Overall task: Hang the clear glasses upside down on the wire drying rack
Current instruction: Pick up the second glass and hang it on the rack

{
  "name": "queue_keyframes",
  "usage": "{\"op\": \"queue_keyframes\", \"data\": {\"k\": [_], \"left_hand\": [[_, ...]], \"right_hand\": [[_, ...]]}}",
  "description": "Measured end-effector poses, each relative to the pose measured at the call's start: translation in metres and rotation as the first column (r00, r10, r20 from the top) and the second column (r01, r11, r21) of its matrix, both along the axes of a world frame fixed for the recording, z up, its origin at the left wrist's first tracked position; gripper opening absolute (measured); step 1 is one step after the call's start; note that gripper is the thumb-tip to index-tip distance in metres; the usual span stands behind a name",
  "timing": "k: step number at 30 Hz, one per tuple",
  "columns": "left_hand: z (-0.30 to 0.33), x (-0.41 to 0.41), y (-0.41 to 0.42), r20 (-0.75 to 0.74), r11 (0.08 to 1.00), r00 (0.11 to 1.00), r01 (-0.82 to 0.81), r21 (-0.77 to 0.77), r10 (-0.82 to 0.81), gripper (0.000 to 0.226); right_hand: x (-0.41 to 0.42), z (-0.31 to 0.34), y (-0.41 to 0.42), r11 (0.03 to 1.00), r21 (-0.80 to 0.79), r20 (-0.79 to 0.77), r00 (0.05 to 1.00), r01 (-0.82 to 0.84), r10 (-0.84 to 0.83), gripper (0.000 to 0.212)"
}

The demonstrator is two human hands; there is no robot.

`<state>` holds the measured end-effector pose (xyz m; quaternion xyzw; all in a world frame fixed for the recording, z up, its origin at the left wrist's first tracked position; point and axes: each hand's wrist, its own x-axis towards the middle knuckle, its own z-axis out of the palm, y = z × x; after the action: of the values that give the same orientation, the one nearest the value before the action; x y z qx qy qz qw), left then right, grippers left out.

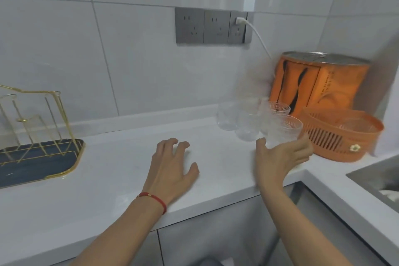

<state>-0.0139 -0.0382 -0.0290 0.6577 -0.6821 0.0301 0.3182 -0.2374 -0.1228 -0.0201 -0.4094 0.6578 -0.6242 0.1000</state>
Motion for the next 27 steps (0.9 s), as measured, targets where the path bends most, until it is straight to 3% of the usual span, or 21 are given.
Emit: {"op": "queue_keyframes", "data": {"k": [3, 7, 12, 16, 19, 22, 24, 27], "left_hand": [[0.001, -0.001, 0.0, -0.001, 1.0, 1.0, 0.0, 0.001, 0.0, 0.051], [0.001, -0.002, 0.002, -0.045, 1.0, 0.999, 0.005, -0.01, -0.006, 0.05], [0.003, -0.002, 0.004, -0.082, 1.0, 0.996, 0.022, -0.007, -0.022, 0.051], [0.008, -0.002, 0.01, -0.182, 0.994, 0.977, 0.099, -0.056, -0.107, 0.046], [0.016, -0.003, 0.019, -0.382, 0.99, 0.915, 0.097, -0.105, -0.13, 0.046], [0.03, -0.002, 0.031, -0.702, 0.988, 0.696, 0.141, -0.069, -0.148, 0.068], [0.036, 0.005, 0.04, -0.776, 0.988, 0.615, 0.138, -0.069, -0.14, 0.072], [0.043, 0.025, 0.059, -0.798, 0.992, 0.592, 0.023, -0.125, -0.115, 0.057]], "right_hand": [[-0.012, 0.001, -0.021, 0.992, 0.103, 0.095, 0.994, -0.069, 0.059, 0.113], [-0.017, -0.002, -0.035, 0.99, 0.142, 0.083, 0.996, 0.001, -0.013, 0.095], [-0.017, -0.003, -0.021, 0.998, -0.052, 0.121, 0.992, -0.017, 0.023, 0.088], [-0.006, 0.0, 0.008, 0.947, -0.183, 0.029, 0.961, -0.264, 0.274, 0.086], [0.019, -0.001, 0.031, 0.824, -0.13, -0.211, 0.827, -0.552, 0.521, 0.087], [0.053, 0.003, 0.054, 0.646, -0.075, -0.355, 0.626, -0.76, 0.695, 0.085], [0.076, 0.007, 0.067, 0.518, -0.035, -0.39, 0.489, -0.854, 0.78, 0.083], [0.099, 0.011, 0.077, 0.377, 0.05, -0.343, 0.338, -0.925, 0.876, 0.085]]}}
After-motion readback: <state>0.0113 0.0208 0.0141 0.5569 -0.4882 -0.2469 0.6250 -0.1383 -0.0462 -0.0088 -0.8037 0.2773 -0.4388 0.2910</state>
